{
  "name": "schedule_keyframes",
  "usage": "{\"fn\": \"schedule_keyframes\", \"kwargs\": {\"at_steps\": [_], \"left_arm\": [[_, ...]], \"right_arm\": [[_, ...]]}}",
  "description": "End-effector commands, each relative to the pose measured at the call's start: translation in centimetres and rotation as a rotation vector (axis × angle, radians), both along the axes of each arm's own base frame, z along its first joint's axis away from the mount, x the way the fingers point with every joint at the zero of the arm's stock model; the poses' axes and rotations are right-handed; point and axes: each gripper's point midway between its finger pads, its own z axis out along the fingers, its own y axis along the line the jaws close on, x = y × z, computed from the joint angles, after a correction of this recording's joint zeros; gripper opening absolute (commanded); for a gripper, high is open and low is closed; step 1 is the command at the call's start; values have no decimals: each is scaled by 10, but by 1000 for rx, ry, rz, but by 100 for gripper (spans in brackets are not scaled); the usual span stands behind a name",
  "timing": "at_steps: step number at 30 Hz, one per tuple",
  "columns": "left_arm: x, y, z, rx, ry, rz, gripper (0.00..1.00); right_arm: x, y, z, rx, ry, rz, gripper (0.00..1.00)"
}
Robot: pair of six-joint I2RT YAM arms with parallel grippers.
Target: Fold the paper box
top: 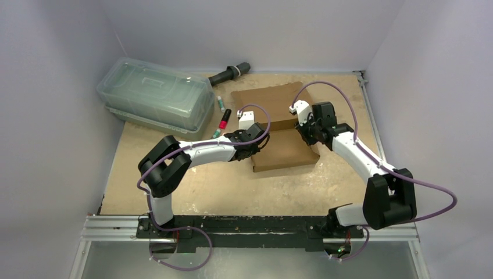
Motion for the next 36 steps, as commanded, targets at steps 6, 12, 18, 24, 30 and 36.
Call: {"fn": "schedule_keyframes", "kwargs": {"at_steps": [6,12,18,24,30,36], "left_arm": [[5,-15,15,-58,-30,-9,0],[5,-15,15,-56,-31,-8,0],[5,-12,16,-50,-34,2,0],[5,-10,17,-49,-38,7,0],[5,-8,17,-49,-40,12,0],[5,-9,16,-51,-38,12,0]], "right_arm": [[-5,5,-1,68,41,6,38],[-7,0,-6,143,88,-9,43],[-14,-2,-10,257,169,10,48],[-18,6,-7,353,218,36,58],[-15,7,-2,446,245,21,56],[-12,-3,-6,513,272,-31,45]]}}
